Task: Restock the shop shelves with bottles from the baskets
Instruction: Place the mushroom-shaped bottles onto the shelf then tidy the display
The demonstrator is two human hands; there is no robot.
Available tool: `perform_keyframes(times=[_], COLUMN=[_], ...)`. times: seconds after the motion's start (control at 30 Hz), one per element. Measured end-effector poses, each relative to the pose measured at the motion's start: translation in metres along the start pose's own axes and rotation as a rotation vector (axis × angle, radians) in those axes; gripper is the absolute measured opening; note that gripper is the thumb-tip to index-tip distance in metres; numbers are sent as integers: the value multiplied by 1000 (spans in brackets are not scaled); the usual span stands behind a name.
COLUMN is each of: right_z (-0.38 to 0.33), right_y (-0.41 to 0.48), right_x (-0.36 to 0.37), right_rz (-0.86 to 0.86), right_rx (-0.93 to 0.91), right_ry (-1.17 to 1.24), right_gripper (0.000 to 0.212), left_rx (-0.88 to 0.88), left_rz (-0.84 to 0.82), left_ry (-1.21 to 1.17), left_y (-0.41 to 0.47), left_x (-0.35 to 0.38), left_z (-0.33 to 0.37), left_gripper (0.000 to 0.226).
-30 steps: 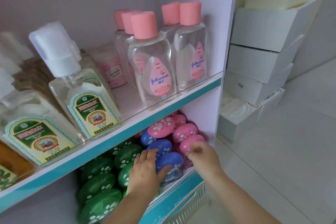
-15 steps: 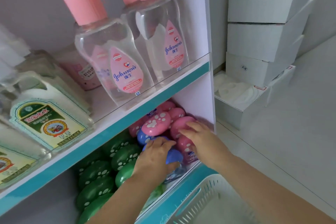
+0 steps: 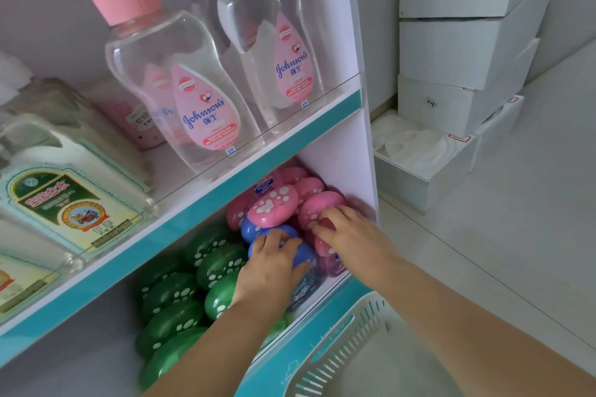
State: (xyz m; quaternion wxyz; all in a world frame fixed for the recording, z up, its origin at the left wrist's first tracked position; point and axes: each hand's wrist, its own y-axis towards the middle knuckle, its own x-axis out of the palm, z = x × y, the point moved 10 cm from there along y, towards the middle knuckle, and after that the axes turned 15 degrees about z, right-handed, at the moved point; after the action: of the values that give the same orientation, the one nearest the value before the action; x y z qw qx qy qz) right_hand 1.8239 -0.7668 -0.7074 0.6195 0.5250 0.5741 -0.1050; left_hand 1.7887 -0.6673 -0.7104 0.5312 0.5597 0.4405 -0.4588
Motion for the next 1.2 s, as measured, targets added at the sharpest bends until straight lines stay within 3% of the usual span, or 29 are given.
perform_keyframes(times=[0.13,0.23,0.37,0.53,0.83,1.1,1.2], right_z=[-5,-30,-86,-141,-153,-150,-154], right_y=[-3,-3,-11,-26,-20,-21,-21], right_x=[-2,-13,-21,3,19,28,25], right_rz=[-61,-22,25,-42,45,-39,-66], right_rx=[44,-27,-184,-333,-312,-296,-286], right_ry=[75,98,158,159,79,41,53], right_gripper=[64,76,69,56,37,43,51], left_rx=[30,89,43,-113,-185,-166,-233], left_rz=[76,168,87,-49,-11,20,-63], left_ry=[-123,-140,-109,-59,-32,-64,-63], left_y=[-16,-38,-72,-90,-84,-90,-101], left_x=[-20,-40,-38,-21,-13,-26,-27], left_z=[-13,-32,-60,-76,-88,-105,-127], left_gripper=[52,47,50,56,52,71,71])
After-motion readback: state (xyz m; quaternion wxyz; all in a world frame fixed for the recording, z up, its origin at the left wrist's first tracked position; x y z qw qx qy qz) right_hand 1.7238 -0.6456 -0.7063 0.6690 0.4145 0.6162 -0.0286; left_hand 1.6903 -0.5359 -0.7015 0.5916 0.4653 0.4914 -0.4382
